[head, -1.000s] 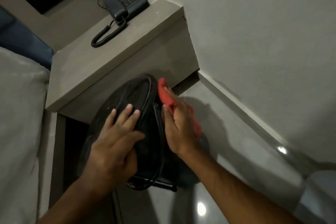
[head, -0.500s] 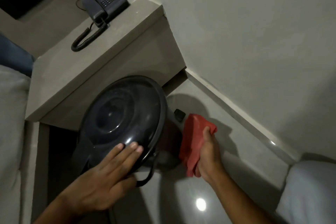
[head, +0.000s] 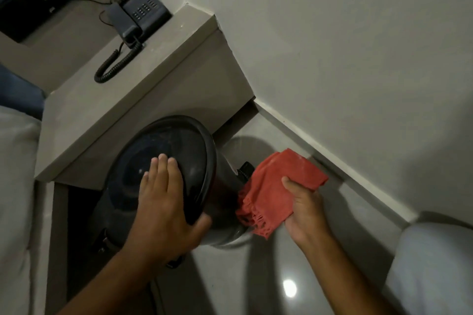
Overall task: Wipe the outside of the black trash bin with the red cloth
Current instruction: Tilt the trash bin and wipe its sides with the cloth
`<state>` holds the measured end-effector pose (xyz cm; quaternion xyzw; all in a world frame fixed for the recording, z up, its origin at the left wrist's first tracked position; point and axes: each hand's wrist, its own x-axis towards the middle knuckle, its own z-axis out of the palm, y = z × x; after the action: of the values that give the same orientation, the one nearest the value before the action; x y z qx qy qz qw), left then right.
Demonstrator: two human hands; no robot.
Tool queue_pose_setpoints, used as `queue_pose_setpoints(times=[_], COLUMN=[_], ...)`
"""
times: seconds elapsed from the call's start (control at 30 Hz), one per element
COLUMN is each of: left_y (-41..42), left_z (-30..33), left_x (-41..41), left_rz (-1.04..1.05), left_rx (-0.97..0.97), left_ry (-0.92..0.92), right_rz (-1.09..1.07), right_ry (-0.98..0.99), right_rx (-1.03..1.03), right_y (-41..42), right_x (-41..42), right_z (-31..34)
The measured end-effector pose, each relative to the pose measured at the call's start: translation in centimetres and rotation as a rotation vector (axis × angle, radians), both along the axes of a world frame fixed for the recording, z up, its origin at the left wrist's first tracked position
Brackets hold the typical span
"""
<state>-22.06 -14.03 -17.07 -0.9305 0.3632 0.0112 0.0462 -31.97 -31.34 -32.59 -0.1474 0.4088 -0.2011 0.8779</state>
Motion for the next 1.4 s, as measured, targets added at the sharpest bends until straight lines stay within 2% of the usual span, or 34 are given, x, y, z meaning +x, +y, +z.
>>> queue_pose_setpoints(times=[0.07,0.13,0.4,0.47,0.57,0.6,0.67,0.73,0.8,0.9,0.93,0.97,1.07,1.2,1.27,1.4], left_y=[3.4,6.1,7.1,7.1,7.0,6.8,6.7,6.6,6.8,7.7,8.3,9.1,13.1,17.3,15.0,5.6], left_z=[0.6,1.3,1.5,1.5,1.2,1.1,1.0,1.3,1.3,1.0,0.8,0.7,0.6,2.3,3.5,2.5], left_x=[0.6,1.4,1.9,2.0,2.3,2.2,2.1,2.0,2.2,2.9,3.7,4.5,6.5,6.6,5.7,2.2], left_rz=[-0.192,-0.285,-0.258,-0.257,-0.249,-0.249,-0.239,-0.236,-0.260,-0.328,-0.354,-0.370,-0.395,-0.355,-0.291,-0.139], left_rx=[0.096,0.130,0.043,0.040,0.028,0.024,0.015,0.005,-0.011,0.020,0.049,0.100,0.265,0.244,0.207,0.033], left_ry=[0.042,0.088,0.103,0.103,0.101,0.091,0.080,0.094,0.096,0.104,0.107,0.105,0.134,0.073,0.060,0.044], right_rz=[0.011,0.069,0.477,0.488,0.412,0.347,0.301,0.317,0.224,0.326,0.308,0.267,0.159,0.101,0.148,0.231], right_ry=[-0.021,-0.016,0.204,0.226,0.084,0.033,-0.030,-0.090,-0.033,0.180,0.189,0.196,0.211,0.188,0.180,0.146], right_rx=[-0.009,-0.061,-0.167,-0.177,-0.462,-0.478,-0.433,-0.266,0.090,0.288,0.349,0.347,0.145,-0.025,-0.053,-0.098], right_y=[0.4,1.1,8.7,8.3,8.4,9.7,13.5,16.7,17.2,13.2,12.0,11.2,9.1,5.5,4.3,4.4], right_x=[0.0,0.1,4.8,7.1,8.4,7.9,5.2,1.9,1.7,4.6,5.3,5.8,4.2,2.0,1.6,0.4], right_z=[-0.1,-0.5,-2.1,-0.3,3.4,4.0,4.2,3.8,1.4,-0.7,-1.1,-1.1,0.5,1.0,0.7,-0.6])
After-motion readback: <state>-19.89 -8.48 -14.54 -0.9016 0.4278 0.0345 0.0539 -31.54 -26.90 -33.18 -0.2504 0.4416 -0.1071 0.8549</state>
